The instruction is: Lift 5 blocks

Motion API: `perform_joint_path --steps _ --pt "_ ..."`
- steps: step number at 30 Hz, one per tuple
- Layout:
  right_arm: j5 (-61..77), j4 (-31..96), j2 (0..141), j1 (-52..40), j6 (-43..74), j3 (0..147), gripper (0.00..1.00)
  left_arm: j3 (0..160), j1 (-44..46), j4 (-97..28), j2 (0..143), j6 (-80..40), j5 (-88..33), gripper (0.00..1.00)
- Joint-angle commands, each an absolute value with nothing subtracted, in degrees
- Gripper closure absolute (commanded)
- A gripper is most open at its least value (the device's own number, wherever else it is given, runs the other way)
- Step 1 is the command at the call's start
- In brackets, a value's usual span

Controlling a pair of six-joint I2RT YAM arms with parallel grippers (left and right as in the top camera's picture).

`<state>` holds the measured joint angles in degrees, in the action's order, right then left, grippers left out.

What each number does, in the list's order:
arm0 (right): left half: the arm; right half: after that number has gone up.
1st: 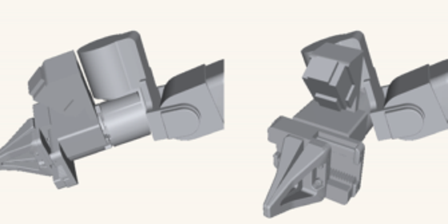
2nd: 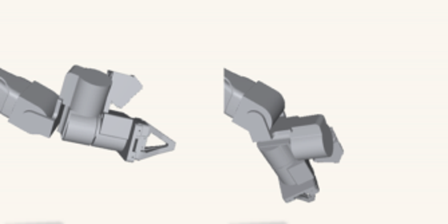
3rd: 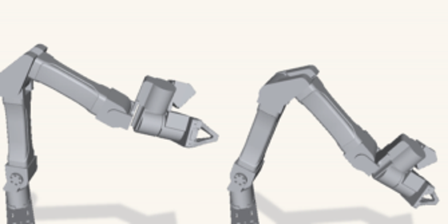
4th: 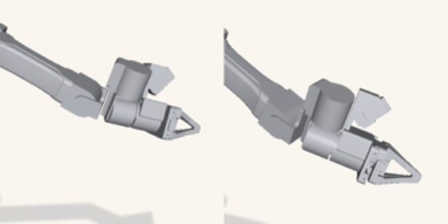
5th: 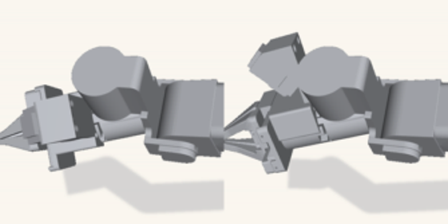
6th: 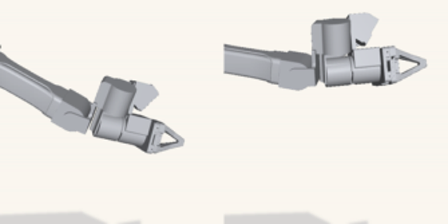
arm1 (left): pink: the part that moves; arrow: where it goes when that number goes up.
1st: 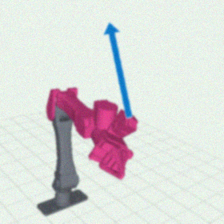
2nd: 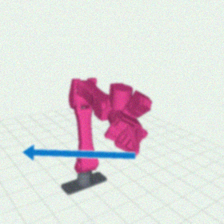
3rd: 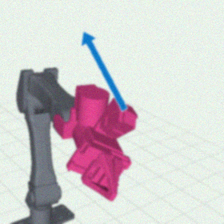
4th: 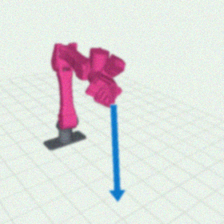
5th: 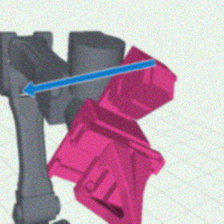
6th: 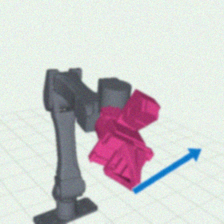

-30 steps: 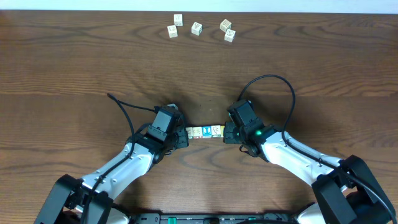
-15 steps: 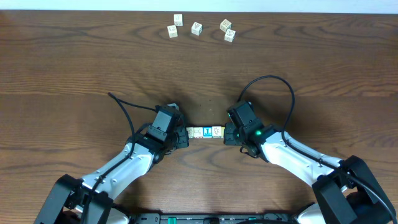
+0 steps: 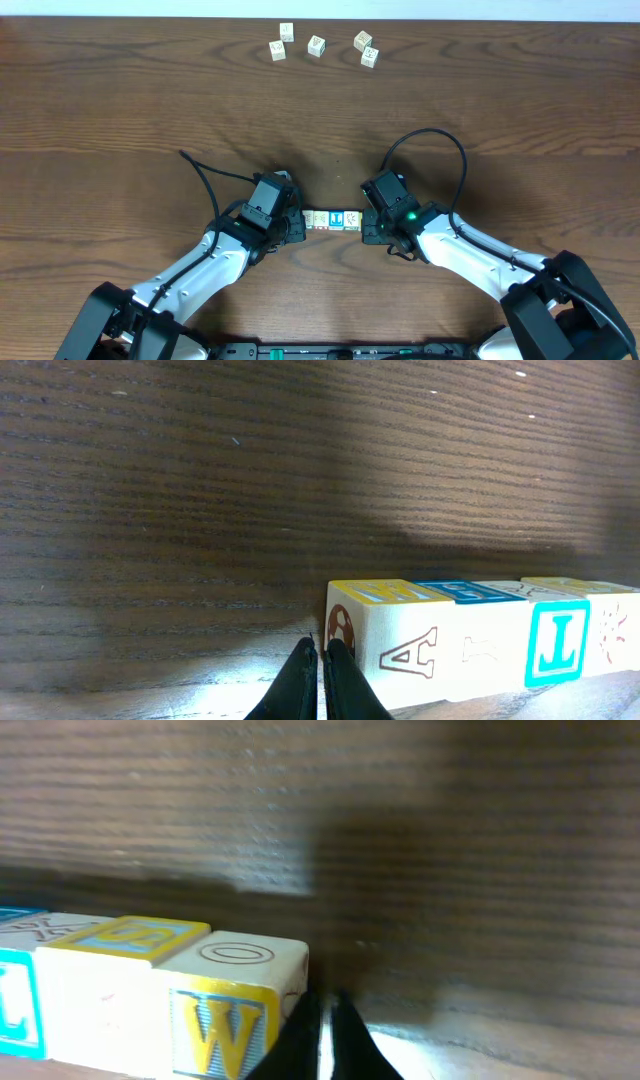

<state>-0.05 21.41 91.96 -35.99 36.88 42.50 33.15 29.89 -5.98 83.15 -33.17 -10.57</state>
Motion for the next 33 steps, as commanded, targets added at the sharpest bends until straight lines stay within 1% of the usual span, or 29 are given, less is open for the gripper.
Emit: perform_joint_path --steps 1,2,4,10,11,13,15,19,27,33 --pt "12.64 20.21 91.77 -40.64 35.59 44.88 0.87 35.83 33.19 -4.49 82.74 -33.06 -22.79 0.92" --pt "12.67 20.40 91.77 -40.58 35.48 44.88 0.86 35.83 33.19 -4.49 82.74 -33.06 -22.79 0.93" --pt "12.60 20.58 91.77 -40.49 35.48 44.88 0.81 35.83 33.19 -4.49 82.74 -33.06 -22.81 0.93" --pt "11.42 20.91 91.77 -40.32 35.09 44.88 0.82 35.83 33.19 -4.49 82.74 -33.06 -22.81 0.93" --pt "10.85 21.47 91.77 -40.12 35.09 44.88 0.83 35.83 33.19 -4.49 82.74 -33.06 -22.81 0.93" --pt "9.63 22.76 91.77 -39.68 35.09 44.88 0.93 35.83 33.19 -4.49 82.74 -33.06 -22.81 0.92" --pt "7.92 24.53 91.77 -39.11 35.07 44.88 0.98 35.83 33.19 -4.49 82.74 -33.08 -22.81 0.92" --pt "6.17 26.63 91.77 -37.93 35.07 44.88 0.99 35.83 33.19 -4.49 82.74 -33.08 -22.83 0.93" --pt "6.04 26.59 91.77 -37.36 35.09 44.88 0.99 35.83 33.19 -4.51 82.74 -33.06 -22.59 0.92" --pt "6.04 26.15 91.77 -37.36 35.05 44.91 0.99 35.86 33.19 -5.13 82.74 -33.06 -18.90 0.91"
